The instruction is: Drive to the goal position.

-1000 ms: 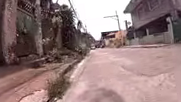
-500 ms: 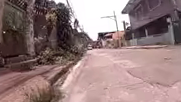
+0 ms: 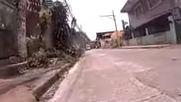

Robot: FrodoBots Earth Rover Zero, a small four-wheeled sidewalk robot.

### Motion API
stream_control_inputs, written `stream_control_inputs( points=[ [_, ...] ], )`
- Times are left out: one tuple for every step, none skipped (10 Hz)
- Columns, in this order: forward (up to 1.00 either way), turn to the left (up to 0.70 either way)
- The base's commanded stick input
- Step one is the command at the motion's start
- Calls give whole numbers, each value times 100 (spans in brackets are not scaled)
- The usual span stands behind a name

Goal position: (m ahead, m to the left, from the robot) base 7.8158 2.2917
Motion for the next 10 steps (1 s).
stream_control_inputs(
  points=[
    [100,0],
    [100,0],
    [100,0],
    [100,0],
    [100,0],
    [100,0],
    [100,0],
    [100,0],
    [100,-1],
    [100,-4]
  ],
)
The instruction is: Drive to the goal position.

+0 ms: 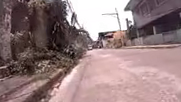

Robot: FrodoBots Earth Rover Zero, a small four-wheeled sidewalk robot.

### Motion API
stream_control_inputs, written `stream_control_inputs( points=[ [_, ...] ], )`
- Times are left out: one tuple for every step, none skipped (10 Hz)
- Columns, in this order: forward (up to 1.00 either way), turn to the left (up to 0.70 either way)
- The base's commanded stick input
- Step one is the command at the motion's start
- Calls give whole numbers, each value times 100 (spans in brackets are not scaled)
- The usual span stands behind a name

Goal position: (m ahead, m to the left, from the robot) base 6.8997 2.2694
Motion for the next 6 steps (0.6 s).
stream_control_inputs(
  points=[
    [100,-38],
    [100,-38],
    [100,0],
    [100,0],
    [100,0],
    [100,0]
  ],
)
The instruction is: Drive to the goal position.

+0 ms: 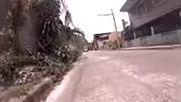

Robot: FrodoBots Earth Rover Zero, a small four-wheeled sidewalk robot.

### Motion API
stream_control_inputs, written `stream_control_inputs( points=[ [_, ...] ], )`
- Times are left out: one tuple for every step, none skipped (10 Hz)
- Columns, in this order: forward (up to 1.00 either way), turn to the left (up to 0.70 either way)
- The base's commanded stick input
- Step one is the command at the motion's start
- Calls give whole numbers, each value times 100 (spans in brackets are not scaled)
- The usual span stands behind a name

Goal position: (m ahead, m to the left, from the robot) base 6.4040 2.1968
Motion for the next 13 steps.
stream_control_inputs(
  points=[
    [100,0],
    [100,0],
    [100,0],
    [100,0],
    [100,0],
    [100,0],
    [100,0],
    [100,0],
    [100,0],
    [100,0],
    [100,0],
    [100,0],
    [100,0]
  ],
)
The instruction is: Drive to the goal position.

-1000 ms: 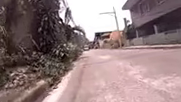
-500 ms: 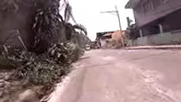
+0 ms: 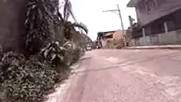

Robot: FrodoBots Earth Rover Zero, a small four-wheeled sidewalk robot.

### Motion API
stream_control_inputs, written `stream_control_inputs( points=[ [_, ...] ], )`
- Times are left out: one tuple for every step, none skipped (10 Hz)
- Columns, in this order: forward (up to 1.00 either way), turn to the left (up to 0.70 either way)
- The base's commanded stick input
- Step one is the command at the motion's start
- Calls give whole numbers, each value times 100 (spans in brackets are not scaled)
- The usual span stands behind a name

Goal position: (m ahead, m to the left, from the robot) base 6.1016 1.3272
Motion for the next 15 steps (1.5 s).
stream_control_inputs(
  points=[
    [100,0],
    [100,0],
    [100,0],
    [100,-34],
    [100,-36],
    [100,-26],
    [100,-7],
    [100,0],
    [100,0],
    [100,0],
    [100,0],
    [100,0],
    [100,0],
    [100,0],
    [100,0]
  ],
)
